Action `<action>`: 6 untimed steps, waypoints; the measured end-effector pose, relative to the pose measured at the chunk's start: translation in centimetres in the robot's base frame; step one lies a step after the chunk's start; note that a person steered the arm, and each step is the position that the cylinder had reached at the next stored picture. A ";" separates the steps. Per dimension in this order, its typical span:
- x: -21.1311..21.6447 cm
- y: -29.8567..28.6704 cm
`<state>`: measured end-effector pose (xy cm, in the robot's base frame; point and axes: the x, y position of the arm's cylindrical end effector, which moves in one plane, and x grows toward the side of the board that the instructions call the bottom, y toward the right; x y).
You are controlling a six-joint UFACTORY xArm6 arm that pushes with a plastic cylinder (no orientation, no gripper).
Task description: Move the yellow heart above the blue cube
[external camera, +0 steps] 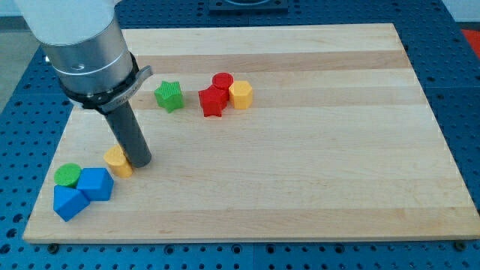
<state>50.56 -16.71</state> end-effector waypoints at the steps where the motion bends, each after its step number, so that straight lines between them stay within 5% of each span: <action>1: -1.6 -0.1; 6: 1.0 -3.0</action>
